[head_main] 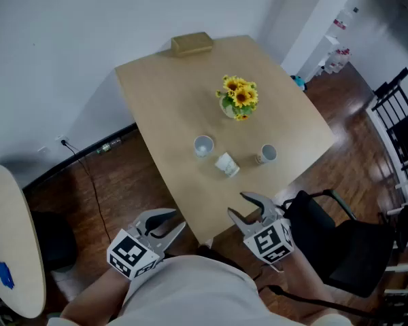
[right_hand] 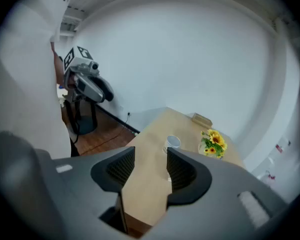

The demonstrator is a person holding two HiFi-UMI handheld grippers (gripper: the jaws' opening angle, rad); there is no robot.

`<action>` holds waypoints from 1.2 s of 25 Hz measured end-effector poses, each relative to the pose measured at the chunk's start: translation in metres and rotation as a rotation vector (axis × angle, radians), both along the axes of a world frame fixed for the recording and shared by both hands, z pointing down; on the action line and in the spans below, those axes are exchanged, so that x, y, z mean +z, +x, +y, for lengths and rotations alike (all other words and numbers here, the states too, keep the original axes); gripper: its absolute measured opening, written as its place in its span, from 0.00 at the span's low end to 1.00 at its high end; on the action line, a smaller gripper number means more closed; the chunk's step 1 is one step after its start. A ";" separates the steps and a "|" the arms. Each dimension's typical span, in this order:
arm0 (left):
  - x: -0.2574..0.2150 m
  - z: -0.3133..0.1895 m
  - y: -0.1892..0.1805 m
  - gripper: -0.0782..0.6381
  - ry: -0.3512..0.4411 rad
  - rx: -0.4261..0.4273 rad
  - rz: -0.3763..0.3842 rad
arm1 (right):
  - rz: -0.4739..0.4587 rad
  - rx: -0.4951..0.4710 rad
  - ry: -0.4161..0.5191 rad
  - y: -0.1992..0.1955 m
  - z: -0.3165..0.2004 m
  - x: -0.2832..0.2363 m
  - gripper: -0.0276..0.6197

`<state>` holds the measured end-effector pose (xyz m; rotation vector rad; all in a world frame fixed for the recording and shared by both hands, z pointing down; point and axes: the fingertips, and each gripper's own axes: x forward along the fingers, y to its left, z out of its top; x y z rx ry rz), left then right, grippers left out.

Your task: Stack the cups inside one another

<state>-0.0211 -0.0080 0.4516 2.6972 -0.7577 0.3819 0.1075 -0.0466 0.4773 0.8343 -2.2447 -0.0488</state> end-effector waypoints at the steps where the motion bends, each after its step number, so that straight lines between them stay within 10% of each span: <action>1: -0.002 -0.005 0.007 0.27 0.006 -0.009 0.004 | 0.030 -0.037 0.001 0.002 -0.013 0.005 0.36; 13: -0.014 -0.041 0.019 0.27 -0.013 -0.181 0.035 | 0.301 -0.351 -0.059 -0.024 -0.149 0.082 0.33; 30: -0.006 -0.047 -0.037 0.27 -0.070 -0.208 0.031 | 0.571 -0.421 -0.163 -0.053 -0.192 0.165 0.08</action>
